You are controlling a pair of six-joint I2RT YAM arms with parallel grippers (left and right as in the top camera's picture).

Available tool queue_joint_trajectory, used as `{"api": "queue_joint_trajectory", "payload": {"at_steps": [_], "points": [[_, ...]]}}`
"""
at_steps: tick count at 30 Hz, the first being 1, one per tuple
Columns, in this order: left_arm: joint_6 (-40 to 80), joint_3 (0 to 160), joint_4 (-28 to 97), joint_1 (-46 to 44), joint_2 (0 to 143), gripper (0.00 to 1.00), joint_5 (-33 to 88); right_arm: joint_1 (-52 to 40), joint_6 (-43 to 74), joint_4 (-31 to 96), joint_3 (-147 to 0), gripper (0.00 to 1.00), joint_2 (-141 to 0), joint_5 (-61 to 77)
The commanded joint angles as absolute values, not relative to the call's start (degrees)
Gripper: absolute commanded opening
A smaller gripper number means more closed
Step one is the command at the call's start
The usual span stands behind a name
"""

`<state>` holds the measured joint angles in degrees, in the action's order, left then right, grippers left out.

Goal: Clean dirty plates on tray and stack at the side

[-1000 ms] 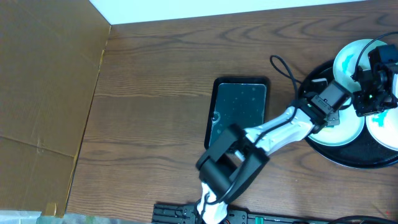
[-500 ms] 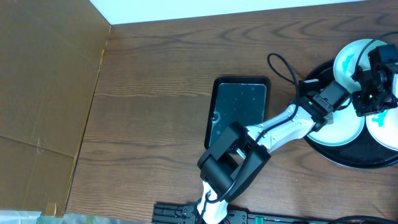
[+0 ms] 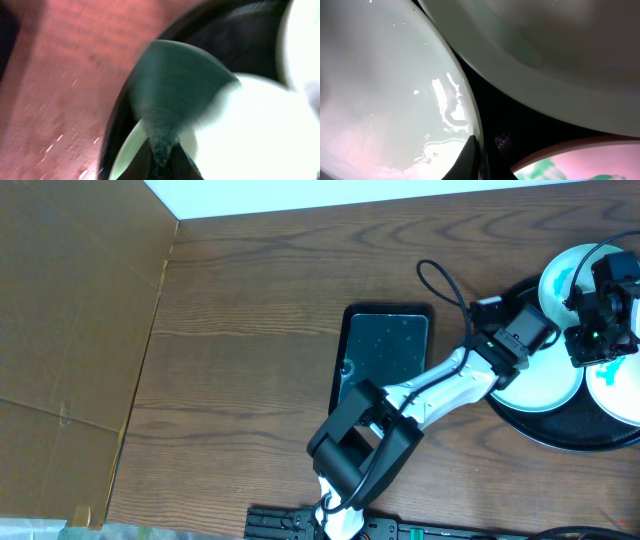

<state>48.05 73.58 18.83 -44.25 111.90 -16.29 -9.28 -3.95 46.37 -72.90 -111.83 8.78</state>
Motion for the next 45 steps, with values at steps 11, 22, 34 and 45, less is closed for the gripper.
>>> {"api": "queue_joint_trajectory", "payload": {"at_steps": [11,22,34,45], "points": [[51.57,72.97,17.17,-44.4,118.06,0.07,-8.12,-9.19,-3.88,46.5,-72.4,0.01,-110.96,7.99],[46.72,72.99,23.97,-44.05,117.86,0.07,-24.38,-9.19,-3.86,46.5,-72.4,0.01,-110.96,7.99],[40.56,72.99,19.84,-44.12,108.18,0.07,-19.27,-9.19,-3.86,46.48,-72.4,0.01,-110.96,7.99],[48.56,72.86,19.18,-45.43,116.25,0.07,1.32,-9.19,-3.86,46.5,-72.4,0.01,-110.96,8.01]]}}
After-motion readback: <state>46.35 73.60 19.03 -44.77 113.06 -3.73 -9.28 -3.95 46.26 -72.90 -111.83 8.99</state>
